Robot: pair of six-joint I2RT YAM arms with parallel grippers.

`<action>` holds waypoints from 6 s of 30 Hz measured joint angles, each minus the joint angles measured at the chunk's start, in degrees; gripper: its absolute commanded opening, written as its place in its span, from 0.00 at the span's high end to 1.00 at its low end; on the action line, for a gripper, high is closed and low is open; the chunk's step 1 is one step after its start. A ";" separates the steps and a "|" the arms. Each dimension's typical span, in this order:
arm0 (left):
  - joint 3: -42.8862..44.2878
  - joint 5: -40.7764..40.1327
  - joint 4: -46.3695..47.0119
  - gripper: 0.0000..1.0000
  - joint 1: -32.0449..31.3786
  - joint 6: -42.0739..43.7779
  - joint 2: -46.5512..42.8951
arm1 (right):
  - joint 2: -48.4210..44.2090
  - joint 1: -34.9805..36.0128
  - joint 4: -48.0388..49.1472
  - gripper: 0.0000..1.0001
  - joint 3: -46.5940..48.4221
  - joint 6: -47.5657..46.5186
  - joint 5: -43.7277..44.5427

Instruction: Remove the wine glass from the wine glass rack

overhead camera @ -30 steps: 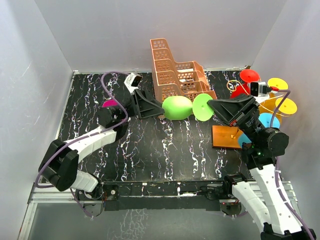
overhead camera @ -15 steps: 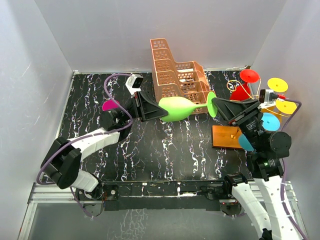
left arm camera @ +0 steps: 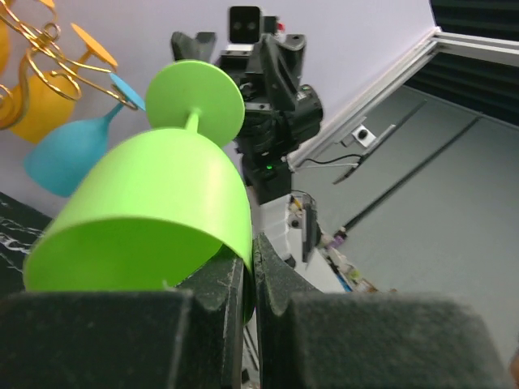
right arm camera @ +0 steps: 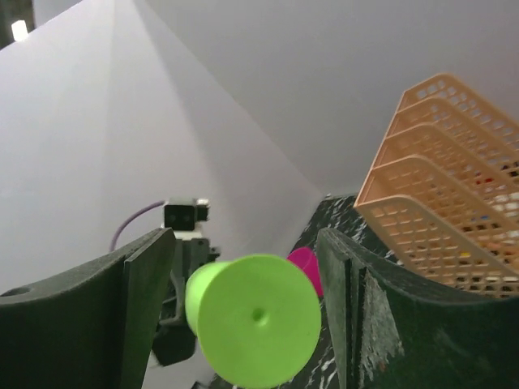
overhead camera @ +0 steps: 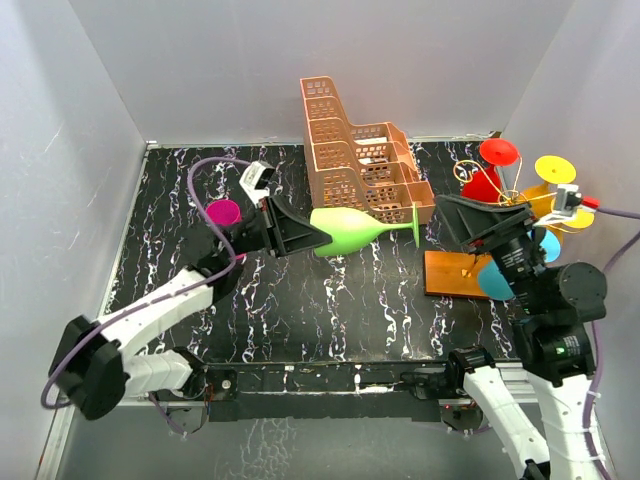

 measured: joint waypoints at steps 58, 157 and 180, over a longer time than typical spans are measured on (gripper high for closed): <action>48.43 -54.25 -130.84 0.94 0.00 63.41 22.77 | 10.40 6.58 -17.11 0.01 24.92 -36.94 -3.04; 12.90 -37.27 -66.58 0.07 8.09 80.00 -12.26 | 2.45 7.91 -56.30 0.33 17.84 -5.29 69.85; 12.68 -37.88 -66.60 0.07 7.87 80.63 -12.26 | 0.76 9.14 -52.89 0.42 11.65 -2.49 72.52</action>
